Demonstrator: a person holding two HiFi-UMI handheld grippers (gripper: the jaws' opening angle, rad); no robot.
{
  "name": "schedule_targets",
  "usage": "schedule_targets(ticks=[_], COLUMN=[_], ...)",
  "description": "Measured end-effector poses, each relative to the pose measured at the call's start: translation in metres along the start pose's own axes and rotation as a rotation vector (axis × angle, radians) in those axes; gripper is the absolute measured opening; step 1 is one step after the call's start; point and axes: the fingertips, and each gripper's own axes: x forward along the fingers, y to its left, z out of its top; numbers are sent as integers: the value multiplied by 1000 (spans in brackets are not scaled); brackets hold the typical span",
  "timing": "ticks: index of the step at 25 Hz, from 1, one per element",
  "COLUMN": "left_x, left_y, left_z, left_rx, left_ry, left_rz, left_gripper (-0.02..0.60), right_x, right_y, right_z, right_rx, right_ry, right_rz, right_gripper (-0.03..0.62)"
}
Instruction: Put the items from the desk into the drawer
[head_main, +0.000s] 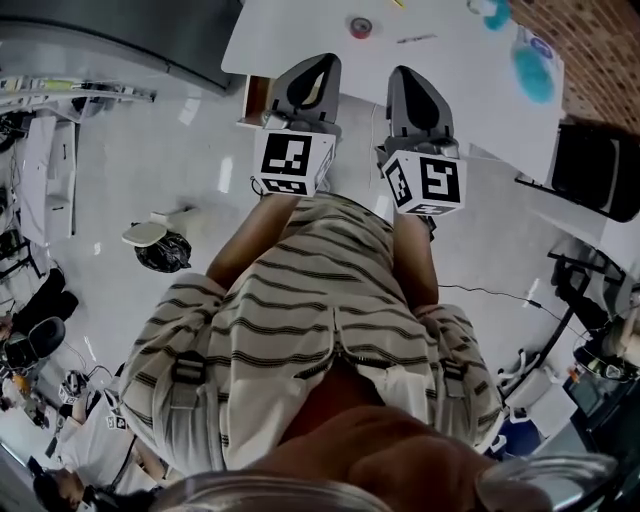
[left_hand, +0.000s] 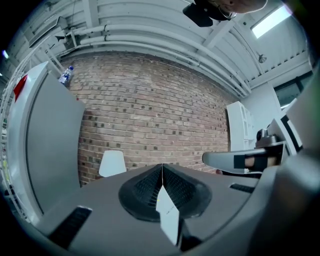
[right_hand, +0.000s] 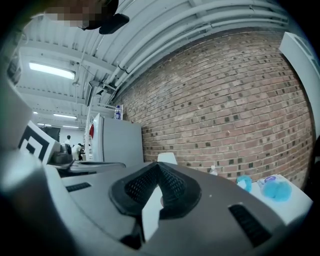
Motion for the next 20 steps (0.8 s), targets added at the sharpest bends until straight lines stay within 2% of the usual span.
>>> schedule_targets(ticks=[10, 20], left_x=[42, 73], left_y=[56, 81], left_z=[10, 6], left_rx=[-17, -51], left_ry=[6, 27], left_rz=[-46, -56], left_gripper=[8, 8], right_x=[69, 112], right_y=[7, -3], right_z=[4, 5], right_rx=[-18, -32], right_ry=[29, 63], right_rz=[-39, -45], right_gripper=[3, 3])
